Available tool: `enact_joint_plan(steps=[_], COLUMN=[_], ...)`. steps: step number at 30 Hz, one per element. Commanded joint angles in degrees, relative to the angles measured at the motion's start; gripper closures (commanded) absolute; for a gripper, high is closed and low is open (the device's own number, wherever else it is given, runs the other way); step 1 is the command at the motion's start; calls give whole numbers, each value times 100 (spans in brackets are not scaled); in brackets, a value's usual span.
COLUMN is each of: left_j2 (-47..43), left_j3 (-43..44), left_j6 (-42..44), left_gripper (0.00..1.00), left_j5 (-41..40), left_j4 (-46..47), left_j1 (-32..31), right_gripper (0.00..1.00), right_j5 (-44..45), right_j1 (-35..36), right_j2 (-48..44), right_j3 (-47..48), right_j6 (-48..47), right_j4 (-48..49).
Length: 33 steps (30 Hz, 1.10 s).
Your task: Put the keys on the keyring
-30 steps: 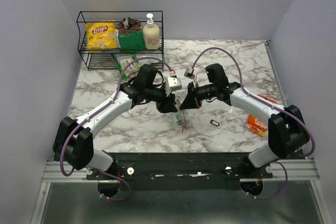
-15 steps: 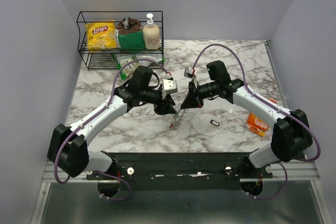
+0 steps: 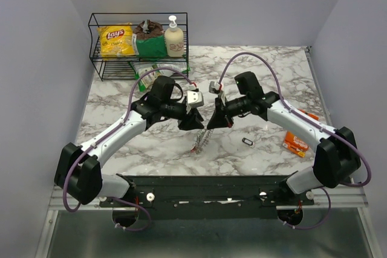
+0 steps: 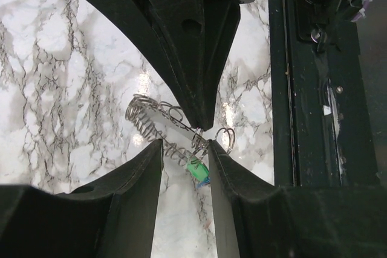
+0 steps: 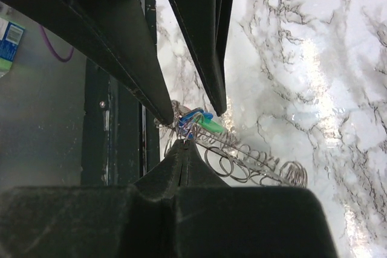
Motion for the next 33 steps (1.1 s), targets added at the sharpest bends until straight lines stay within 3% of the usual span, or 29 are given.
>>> enact_joint_plan(steps=[1, 11, 27, 33], left_j2=[114, 210, 545, 571], left_j3=[158, 185, 413, 449], left_j6=[-32, -269, -129, 12], left_gripper=[61, 71, 73, 66], left_j5=[264, 263, 369, 413], left_j4=[43, 227, -115, -256], left_j1=[34, 34, -106, -168], right_gripper=[99, 100, 100, 99], right_j5=[-121, -86, 2, 11], right_j1=[44, 53, 53, 53], right_j2=[-204, -204, -187, -143], right_j3=[199, 252, 305, 322], right_j6=[-91, -100, -56, -38], right_j4=[-64, -143, -161, -152])
